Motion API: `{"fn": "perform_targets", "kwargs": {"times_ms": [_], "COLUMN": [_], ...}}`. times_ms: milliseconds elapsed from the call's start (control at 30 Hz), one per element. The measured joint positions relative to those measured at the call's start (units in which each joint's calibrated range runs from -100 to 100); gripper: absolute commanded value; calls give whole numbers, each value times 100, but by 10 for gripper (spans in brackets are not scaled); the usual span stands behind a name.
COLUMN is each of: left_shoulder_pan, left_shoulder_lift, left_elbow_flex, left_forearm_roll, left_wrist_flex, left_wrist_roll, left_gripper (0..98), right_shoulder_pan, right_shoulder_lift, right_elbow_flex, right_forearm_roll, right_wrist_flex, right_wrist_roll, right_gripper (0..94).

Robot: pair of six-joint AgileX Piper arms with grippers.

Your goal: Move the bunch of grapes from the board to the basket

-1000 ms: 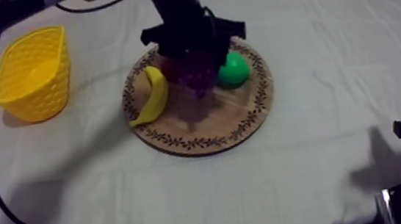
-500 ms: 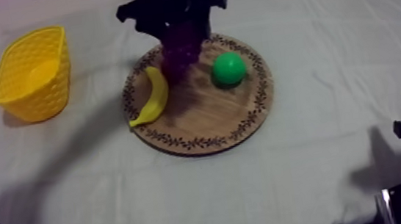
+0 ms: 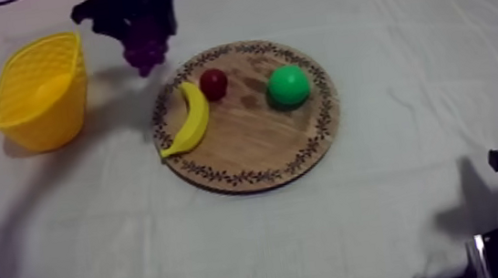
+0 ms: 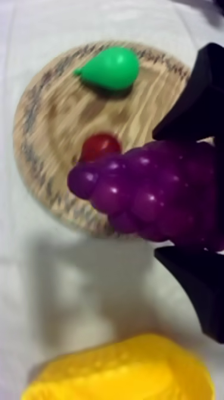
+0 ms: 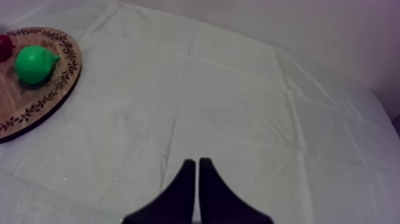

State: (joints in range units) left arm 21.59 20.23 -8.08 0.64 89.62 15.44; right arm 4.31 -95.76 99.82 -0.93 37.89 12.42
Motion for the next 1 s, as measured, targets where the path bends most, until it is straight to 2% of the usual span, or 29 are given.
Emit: {"fn": "perform_targets", "kwargs": {"times_ms": [67, 467, 700, 1000], "left_shoulder_pan": [-192, -1205, -1608, -1888], "left_shoulder_lift": [-39, 87, 251, 346], "left_elbow_flex": [125, -74, -284, -506], "left_forearm_roll": [-65, -180, -206, -268], "left_wrist_flex": [-30, -35, -21, 39], "left_wrist_roll": [-64, -452, -587, -654], "left_gripper": [520, 524, 526, 527], "right_shoulder_pan": [0, 0, 0, 0], "right_shoulder_lift": [0, 0, 0, 0], "right_elbow_flex": [0, 0, 0, 0], "right_forearm_roll": [0, 0, 0, 0], "right_wrist_flex": [0, 0, 0, 0], "right_wrist_roll": [0, 0, 0, 0], "right_gripper": [3, 3, 3, 3]}}
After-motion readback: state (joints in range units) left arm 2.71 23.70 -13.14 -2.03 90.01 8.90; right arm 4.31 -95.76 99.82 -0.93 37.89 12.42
